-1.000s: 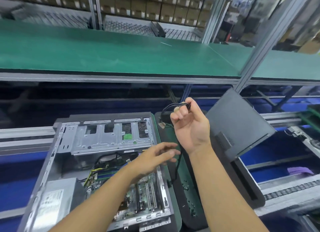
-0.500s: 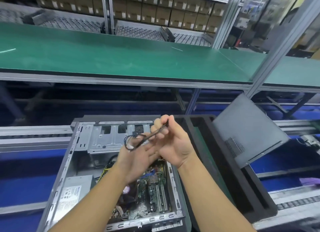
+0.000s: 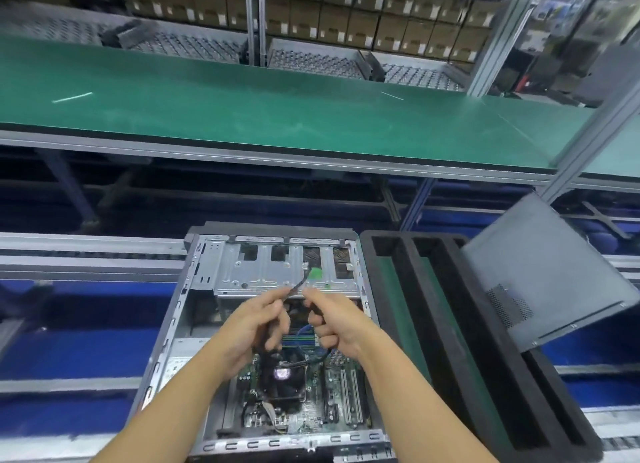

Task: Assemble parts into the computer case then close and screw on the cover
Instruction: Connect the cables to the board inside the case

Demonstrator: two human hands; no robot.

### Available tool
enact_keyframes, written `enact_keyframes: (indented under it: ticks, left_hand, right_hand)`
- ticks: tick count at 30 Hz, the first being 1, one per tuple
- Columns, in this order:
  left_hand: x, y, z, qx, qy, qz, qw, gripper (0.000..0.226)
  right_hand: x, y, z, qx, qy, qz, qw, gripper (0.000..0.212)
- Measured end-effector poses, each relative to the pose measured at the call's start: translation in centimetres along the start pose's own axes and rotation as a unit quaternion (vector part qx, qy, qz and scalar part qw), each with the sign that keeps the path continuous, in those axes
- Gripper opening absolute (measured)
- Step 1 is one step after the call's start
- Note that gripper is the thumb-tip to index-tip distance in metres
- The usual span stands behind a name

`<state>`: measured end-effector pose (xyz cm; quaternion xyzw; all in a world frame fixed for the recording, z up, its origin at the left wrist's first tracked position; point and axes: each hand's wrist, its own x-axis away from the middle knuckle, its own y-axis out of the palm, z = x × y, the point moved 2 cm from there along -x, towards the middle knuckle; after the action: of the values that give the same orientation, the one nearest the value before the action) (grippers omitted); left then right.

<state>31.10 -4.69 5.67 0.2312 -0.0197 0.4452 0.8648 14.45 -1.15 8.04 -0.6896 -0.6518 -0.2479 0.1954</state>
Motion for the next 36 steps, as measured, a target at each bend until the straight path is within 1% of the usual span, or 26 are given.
enact_keyframes:
  ticks: [1,2,3,4,5,7,9,10,12,14,16,18,19,20,21,22,23,24,25,28,30,34,36]
  left_hand:
    - [0.2,-0.1,-0.2,-0.024,-0.004,-0.005,1.000,0.035]
    - [0.3,-0.2,-0.4,-0.047,-0.008,-0.012,0.999,0.034]
    - [0.5,-0.2,-0.6,-0.071,-0.014,-0.018,0.997,0.031]
    - [0.7,-0.2,-0.7,-0.099,-0.020,-0.017,0.995,0.029]
    - [0.7,-0.1,-0.8,-0.129,-0.023,-0.003,0.991,0.027]
    - [0.4,0.0,-0.6,-0.184,-0.011,0.061,0.981,0.024]
    - [-0.1,0.3,0.2,-0.174,0.026,0.123,0.977,0.027]
    - [-0.3,0.4,0.7,-0.154,0.050,0.126,0.979,0.030]
    - [-0.5,1.2,1.6,-0.151,0.093,0.085,0.980,0.032]
    - [-0.6,1.9,1.9,-0.180,0.125,0.051,0.974,0.030]
    - [-0.8,2.4,1.8,-0.183,0.149,0.062,0.970,0.025]
    - [-0.9,2.7,1.7,-0.141,0.151,0.090,0.974,0.018]
    - [-1.0,2.6,1.7,-0.108,0.146,0.106,0.978,0.015]
    - [-1.0,2.4,1.8,-0.067,0.136,0.116,0.982,0.016]
    - [-1.2,2.1,1.8,-0.023,0.128,0.111,0.985,0.018]
    - [-1.3,1.9,1.9,0.019,0.122,0.093,0.988,0.021]
    - [-1.3,1.6,2.0,0.049,0.121,0.073,0.989,0.027]
    - [-1.4,1.3,2.0,0.065,0.121,0.058,0.989,0.033]
    - [-1.5,1.0,1.9,0.073,0.121,0.050,0.989,0.036]
    - [-1.5,0.5,1.5,0.089,0.100,0.039,0.990,0.036]
    - [-1.6,0.4,1.0,0.112,0.069,0.037,0.991,0.038]
    - [-1.7,0.4,0.0,0.163,0.012,0.031,0.986,0.035]
    - [-1.8,0.8,-0.4,0.162,-0.013,0.023,0.986,0.033]
  right_hand:
    - [-0.3,0.3,0.4,-0.012,-0.008,0.009,1.000,0.037]
    - [-0.4,0.5,0.6,-0.035,-0.027,0.012,0.999,0.041]
    - [-0.6,0.7,0.6,-0.047,-0.057,0.014,0.997,0.037]
    - [-0.6,0.7,0.5,-0.031,-0.089,0.021,0.995,0.028]
    - [-0.6,0.8,0.3,0.019,-0.124,0.035,0.992,0.021]
    - [-0.2,1.2,-0.2,0.157,-0.178,0.046,0.970,0.021]
    - [0.0,1.7,-0.5,0.274,-0.208,0.016,0.939,0.021]
    - [0.1,2.0,-0.5,0.324,-0.218,-0.002,0.920,0.021]
    - [0.3,2.4,-0.6,0.391,-0.228,-0.032,0.891,0.024]
    - [0.3,2.5,-0.7,0.416,-0.224,-0.037,0.881,0.031]
    - [0.3,2.4,-0.8,0.430,-0.228,-0.040,0.873,0.035]
    - [0.3,1.8,-0.8,0.418,-0.240,-0.046,0.875,0.034]
    - [0.3,1.3,-0.6,0.396,-0.241,-0.041,0.885,0.034]
    - [0.2,0.7,-0.3,0.347,-0.228,-0.036,0.909,0.033]
    - [0.2,0.2,0.2,0.257,-0.201,-0.041,0.944,0.033]
    - [0.3,0.0,0.7,0.128,-0.172,-0.058,0.975,0.035]
    - [0.4,-0.2,1.3,-0.001,-0.150,-0.077,0.986,0.038]
    - [0.4,-0.4,1.7,-0.106,-0.143,-0.087,0.980,0.038]
    - [0.4,-0.7,2.0,-0.172,-0.151,-0.086,0.970,0.037]
    - [0.6,-1.2,2.6,-0.279,-0.191,-0.065,0.939,0.029]
    - [0.5,-1.6,3.1,-0.323,-0.195,-0.051,0.924,0.026]
    - [0.7,-2.2,3.8,-0.348,-0.196,-0.036,0.916,0.020]
    - [0.8,-2.3,4.2,-0.365,-0.195,-0.020,0.910,0.016]
